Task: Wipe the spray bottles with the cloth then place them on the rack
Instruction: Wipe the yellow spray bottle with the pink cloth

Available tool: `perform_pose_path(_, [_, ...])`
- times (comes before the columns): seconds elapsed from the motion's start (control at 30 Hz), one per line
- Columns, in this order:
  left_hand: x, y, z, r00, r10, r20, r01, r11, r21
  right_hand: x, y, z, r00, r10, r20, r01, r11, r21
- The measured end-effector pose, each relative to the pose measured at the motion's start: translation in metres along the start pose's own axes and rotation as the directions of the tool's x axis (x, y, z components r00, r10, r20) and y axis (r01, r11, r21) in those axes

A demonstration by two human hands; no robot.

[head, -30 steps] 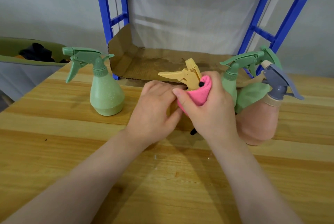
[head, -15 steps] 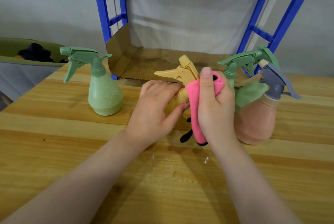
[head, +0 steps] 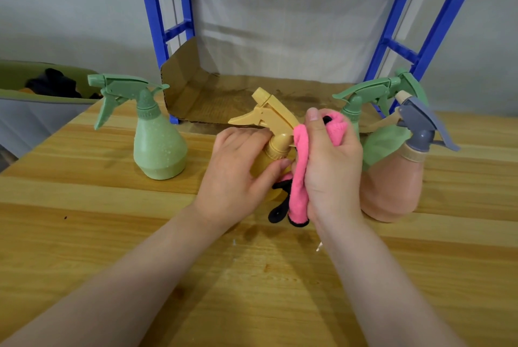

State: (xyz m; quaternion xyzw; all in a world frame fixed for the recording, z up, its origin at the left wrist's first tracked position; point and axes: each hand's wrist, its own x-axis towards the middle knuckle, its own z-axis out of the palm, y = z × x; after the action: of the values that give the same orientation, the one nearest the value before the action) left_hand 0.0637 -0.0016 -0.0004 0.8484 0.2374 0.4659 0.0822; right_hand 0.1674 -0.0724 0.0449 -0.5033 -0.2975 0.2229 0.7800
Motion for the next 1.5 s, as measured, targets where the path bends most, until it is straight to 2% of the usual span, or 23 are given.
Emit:
perform_pose_path(0.1, [-0.001, 0.002, 0.002, 0.998, -0.067, 0.008, 0.068, 0.996, -0.066, -0.001, 0.001, -0.002, 0.985, -0.173, 0.016, 0.173, 0.974, -0.147])
perform_pose_path(0.2, [0.001, 0.005, 0.003, 0.989, -0.141, 0.034, 0.145, 0.978, -0.150, 0.001, 0.005, -0.005, 0.933, -0.359, 0.030, 0.348, 0.879, -0.326])
perform_pose_path(0.37, [0.003, 0.009, 0.005, 0.965, -0.257, 0.054, 0.261, 0.918, -0.299, 0.009, 0.006, -0.016, 0.858, -0.509, 0.070, 0.492, 0.774, -0.399])
perform_pose_path(0.63, [0.025, 0.025, 0.018, 0.925, -0.317, 0.208, 0.377, 0.828, -0.415, 0.035, 0.002, -0.041, 0.832, -0.540, 0.129, 0.514, 0.660, -0.548])
perform_pose_path(0.8, [0.041, 0.027, 0.035, 0.926, -0.321, 0.199, 0.376, 0.841, -0.390, 0.042, 0.003, -0.049, 0.834, -0.531, 0.149, 0.496, 0.603, -0.625])
perform_pose_path(1.03, [0.041, 0.027, 0.048, 0.925, -0.338, 0.171, 0.378, 0.854, -0.357, 0.044, 0.001, -0.052, 0.815, -0.574, 0.081, 0.471, 0.574, -0.670])
perform_pose_path(1.23, [0.038, 0.024, 0.040, 0.894, -0.370, 0.253, 0.438, 0.838, -0.324, 0.043, 0.002, -0.052, 0.800, -0.595, 0.079, 0.481, 0.557, -0.677])
perform_pose_path(1.4, [0.025, 0.016, 0.019, 0.878, -0.384, 0.285, 0.447, 0.871, -0.206, 0.037, -0.005, -0.050, 0.728, -0.679, 0.095, 0.565, 0.514, -0.646])
perform_pose_path(1.5, [0.014, 0.011, 0.000, 0.879, -0.386, 0.281, 0.436, 0.889, -0.143, 0.029, -0.013, -0.047, 0.661, -0.745, 0.094, 0.637, 0.490, -0.595])
